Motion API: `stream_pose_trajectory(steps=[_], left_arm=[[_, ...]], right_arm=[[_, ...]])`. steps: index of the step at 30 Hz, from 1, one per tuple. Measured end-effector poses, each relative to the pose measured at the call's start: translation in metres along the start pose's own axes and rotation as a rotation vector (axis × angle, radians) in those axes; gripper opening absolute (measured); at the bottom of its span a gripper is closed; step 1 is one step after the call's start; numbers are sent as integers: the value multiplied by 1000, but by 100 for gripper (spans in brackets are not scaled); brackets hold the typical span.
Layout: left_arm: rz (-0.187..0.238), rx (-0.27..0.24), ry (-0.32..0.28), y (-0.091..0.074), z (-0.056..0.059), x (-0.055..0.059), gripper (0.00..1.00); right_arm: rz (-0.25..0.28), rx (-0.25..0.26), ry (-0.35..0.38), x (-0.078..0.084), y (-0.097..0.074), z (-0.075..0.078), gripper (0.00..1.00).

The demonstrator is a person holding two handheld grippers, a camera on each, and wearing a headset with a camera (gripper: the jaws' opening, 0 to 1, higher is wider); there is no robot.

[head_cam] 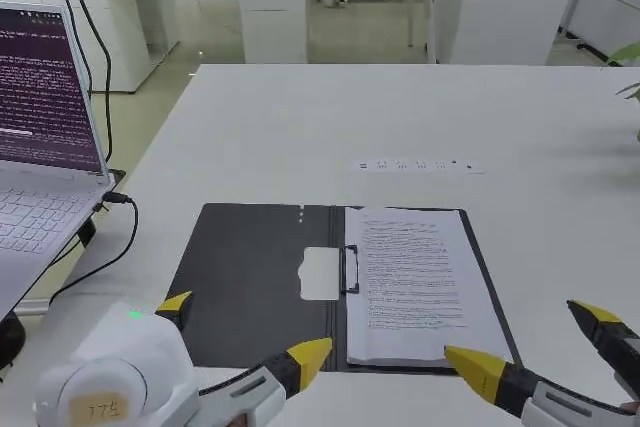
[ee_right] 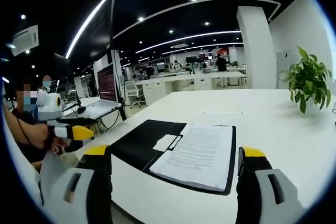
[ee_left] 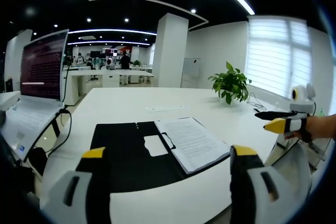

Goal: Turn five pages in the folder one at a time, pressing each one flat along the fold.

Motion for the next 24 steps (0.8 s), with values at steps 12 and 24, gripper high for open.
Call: stream_pose_trajectory(steps=[12, 24], left_arm=[[-47, 36, 47, -1, 6, 8, 89], [-54, 45, 53, 1, 7, 8, 88]], right_arm=[[-55, -84, -121, 8, 3, -14, 100], [-62, -28, -49, 6, -2, 1, 90]])
Point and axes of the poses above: the centre of the closed fingertips' face, and the gripper's own axes: y roughly forward along the fingers, z roughly to its right, x roughly out of its underside, the point moved 2 cm from there along -y, roughly backward along the fingers, and after that the axes turned 15 degrees about z, right-handed, at the moved point
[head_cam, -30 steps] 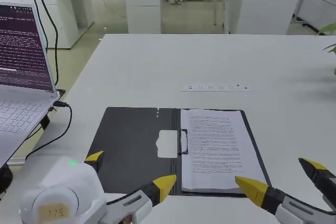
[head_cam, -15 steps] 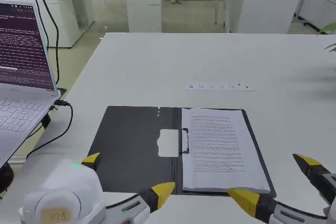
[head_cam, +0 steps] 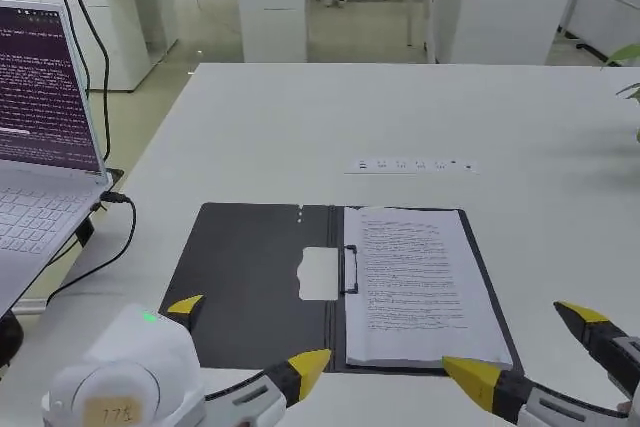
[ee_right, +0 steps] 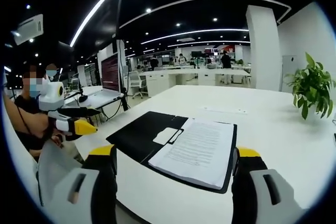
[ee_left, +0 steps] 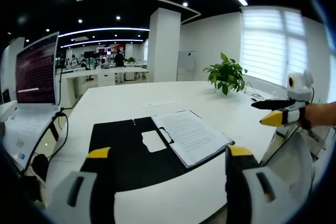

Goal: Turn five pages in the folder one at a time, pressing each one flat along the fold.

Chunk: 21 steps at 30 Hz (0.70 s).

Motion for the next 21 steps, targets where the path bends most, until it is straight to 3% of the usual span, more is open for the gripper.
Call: stream_pose_trajectory(steps=[21], left_arm=[[-18, 14, 5, -1, 1, 6, 84]], right_arm=[[-10, 28, 55, 7, -6, 5, 89]])
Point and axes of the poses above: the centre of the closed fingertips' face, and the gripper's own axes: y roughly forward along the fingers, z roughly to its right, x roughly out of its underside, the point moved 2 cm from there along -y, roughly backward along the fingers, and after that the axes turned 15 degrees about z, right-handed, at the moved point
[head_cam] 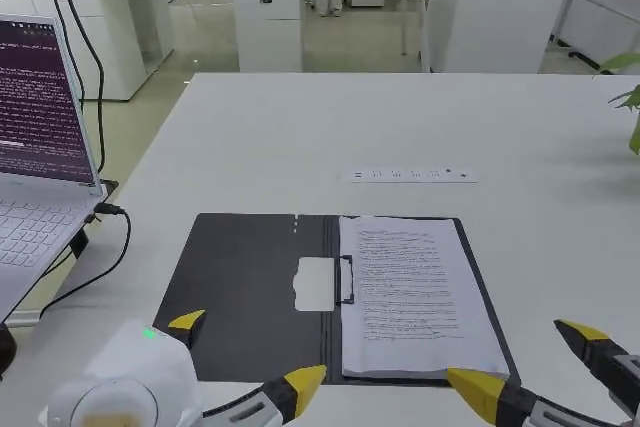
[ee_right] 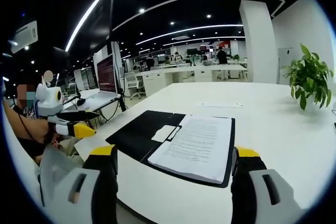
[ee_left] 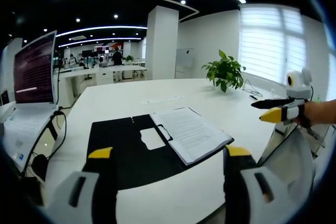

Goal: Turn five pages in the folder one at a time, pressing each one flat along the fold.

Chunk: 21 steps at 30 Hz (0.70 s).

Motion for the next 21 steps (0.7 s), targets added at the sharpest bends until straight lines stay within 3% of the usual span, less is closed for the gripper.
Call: stream_pose_trajectory(steps=[10, 14, 21], left_arm=[[14, -16, 10, 0, -4, -2, 92], [29, -25, 5, -1, -5, -3, 98], [28, -26, 7, -1, -6, -3, 99]], right_arm=[[22, 35, 8, -2, -2, 6, 100], [25, 45, 11, -2, -3, 8, 100], [18, 46, 3, -1, -3, 7, 100]])
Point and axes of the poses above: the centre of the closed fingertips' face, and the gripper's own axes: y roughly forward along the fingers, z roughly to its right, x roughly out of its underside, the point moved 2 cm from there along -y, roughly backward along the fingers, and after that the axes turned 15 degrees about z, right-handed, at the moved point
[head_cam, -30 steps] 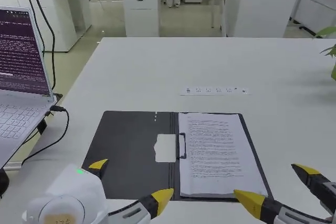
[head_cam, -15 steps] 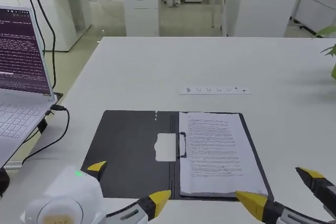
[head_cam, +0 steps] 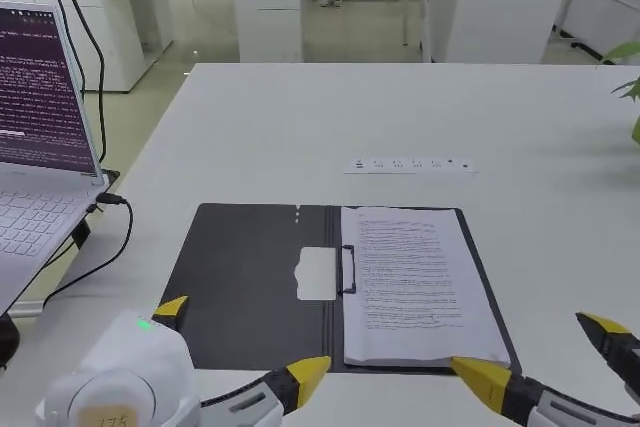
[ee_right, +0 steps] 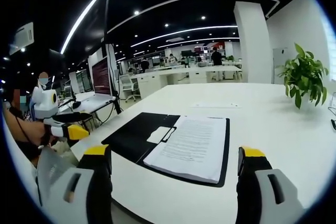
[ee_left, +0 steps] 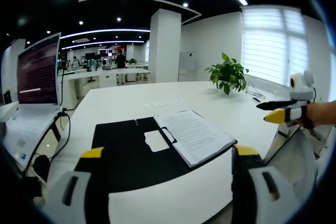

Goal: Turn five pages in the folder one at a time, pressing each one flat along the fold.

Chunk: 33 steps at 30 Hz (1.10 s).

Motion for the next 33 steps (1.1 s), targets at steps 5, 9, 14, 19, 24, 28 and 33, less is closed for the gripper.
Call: stream_pose_trajectory(steps=[5, 9, 14, 19, 24, 28, 33], left_arm=[[-6, -4, -5, 0, 0, 1, 99], [-11, -4, -5, 0, 0, 2, 99], [-13, 0, -6, 1, 1, 2, 98], [-23, 16, -6, 6, 2, 2, 96], [-34, 53, 11, 17, 6, 3, 96], [-53, 86, 24, 28, 9, 8, 95], [-79, 127, 43, 42, 13, 15, 95]], right_arm=[[-4, -5, -2, 1, 1, -2, 100], [-5, -7, -3, 1, 1, -2, 100], [-6, -9, -1, 1, 3, -2, 100], [-9, -10, -3, 2, 3, -2, 100], [-15, -11, 2, 3, 4, -3, 100], [-17, -15, -4, 4, 4, -3, 100], [-24, -12, -7, 5, 3, -3, 99]])
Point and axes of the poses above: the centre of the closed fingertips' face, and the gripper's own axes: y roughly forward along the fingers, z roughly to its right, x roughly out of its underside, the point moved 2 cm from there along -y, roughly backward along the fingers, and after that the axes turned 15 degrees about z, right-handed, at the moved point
